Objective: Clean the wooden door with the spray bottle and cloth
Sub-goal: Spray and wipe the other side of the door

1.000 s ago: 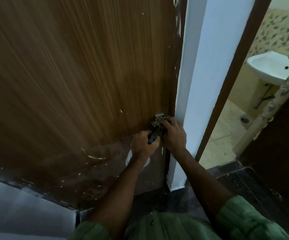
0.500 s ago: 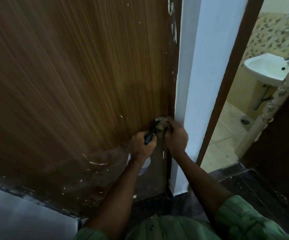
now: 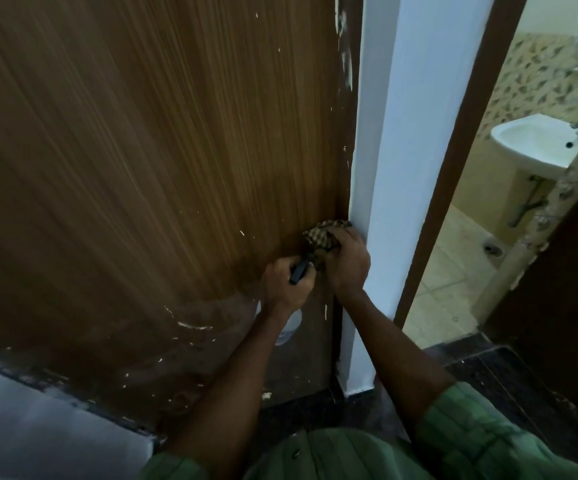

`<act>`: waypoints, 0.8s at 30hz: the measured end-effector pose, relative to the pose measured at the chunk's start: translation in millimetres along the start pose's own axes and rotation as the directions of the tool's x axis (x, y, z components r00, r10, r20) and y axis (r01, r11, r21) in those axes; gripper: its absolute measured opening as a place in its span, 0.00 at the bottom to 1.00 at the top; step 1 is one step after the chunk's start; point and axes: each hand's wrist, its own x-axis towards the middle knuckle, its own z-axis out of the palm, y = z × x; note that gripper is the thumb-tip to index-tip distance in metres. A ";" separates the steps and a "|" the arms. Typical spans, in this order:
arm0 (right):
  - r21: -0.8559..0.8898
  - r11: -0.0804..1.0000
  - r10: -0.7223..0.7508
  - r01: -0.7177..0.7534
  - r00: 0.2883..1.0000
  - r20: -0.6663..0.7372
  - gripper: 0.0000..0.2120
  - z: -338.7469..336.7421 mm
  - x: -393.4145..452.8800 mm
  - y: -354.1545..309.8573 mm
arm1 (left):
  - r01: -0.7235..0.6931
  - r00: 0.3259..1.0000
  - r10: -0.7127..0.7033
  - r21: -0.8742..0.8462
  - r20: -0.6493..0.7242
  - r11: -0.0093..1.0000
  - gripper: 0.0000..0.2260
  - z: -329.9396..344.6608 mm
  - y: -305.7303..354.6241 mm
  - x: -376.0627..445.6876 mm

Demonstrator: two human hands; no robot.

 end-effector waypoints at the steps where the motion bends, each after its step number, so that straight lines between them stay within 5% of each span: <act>1: 0.000 1.000 -0.015 0.015 1.000 0.008 0.15 -0.8 -4.2 -0.3 | 0.004 1.000 -0.004 0.014 0.014 1.000 0.12 0.7 -0.5 -1.5; 6: 0.063 0.983 0.176 -0.174 0.984 -0.024 0.15 4.1 -15.2 19.5 | 0.023 0.998 -0.025 0.039 0.051 0.999 0.13 8.1 -3.3 -6.6; 13: 0.127 0.926 0.342 -0.355 0.933 0.110 0.13 9.6 -25.9 33.3 | 0.053 0.997 -0.055 0.023 0.062 0.998 0.12 15.1 -8.9 -9.1; 19: 0.275 0.936 0.217 -0.219 0.975 0.039 0.16 5.3 -12.2 20.6 | 0.015 1.000 -0.016 0.029 0.024 0.999 0.15 17.6 -6.2 -3.4; 24: 0.366 0.740 0.528 -0.564 0.824 0.204 0.18 16.8 -31.4 41.0 | 0.029 0.999 -0.027 -0.043 0.032 0.999 0.20 12.9 -14.3 -3.6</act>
